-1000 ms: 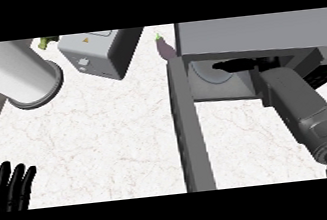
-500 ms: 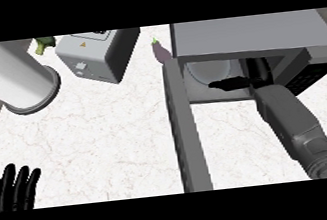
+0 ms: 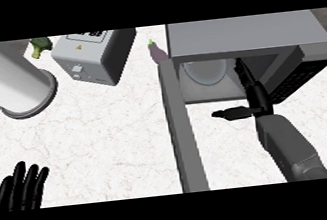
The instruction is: Pick up the milk, place it into the microwave and close the microwave
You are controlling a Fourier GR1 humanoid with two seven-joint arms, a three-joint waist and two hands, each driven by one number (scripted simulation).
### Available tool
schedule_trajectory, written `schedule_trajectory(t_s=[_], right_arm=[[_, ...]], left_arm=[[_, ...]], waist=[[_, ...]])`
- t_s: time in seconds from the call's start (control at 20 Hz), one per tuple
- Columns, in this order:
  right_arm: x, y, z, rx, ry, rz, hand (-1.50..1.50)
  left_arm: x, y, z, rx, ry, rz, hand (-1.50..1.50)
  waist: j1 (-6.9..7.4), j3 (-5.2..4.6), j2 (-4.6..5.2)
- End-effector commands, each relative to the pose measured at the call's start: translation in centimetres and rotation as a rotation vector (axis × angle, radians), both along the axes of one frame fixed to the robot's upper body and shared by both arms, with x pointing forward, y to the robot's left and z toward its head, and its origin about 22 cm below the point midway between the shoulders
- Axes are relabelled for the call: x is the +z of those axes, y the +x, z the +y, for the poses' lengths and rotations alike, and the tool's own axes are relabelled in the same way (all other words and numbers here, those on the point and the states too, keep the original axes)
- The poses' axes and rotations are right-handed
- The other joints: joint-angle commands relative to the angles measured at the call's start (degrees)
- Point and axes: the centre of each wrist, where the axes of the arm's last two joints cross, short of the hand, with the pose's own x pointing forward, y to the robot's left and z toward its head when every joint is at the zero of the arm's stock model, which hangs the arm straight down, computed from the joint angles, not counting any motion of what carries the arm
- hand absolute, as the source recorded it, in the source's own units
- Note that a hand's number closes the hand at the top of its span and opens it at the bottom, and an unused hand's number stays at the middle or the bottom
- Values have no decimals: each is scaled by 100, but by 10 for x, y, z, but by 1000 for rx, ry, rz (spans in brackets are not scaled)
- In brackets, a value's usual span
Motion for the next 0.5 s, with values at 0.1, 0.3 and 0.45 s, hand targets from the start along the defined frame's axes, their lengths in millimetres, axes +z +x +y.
schedule_trajectory(t_s=[0.1,0.3,0.45], right_arm=[[-40,-53,-25,-41,70,61,-150],[-60,-84,-29,31,170,75,-150],[-67,-107,-35,57,187,65,-150]], left_arm=[[-6,3,-6,-150,3,36,-150],[-14,17,-6,-261,11,61,-150],[-7,27,-2,-265,89,36,150]], waist=[[-141,34,50],[-128,35,80],[-133,34,74]])
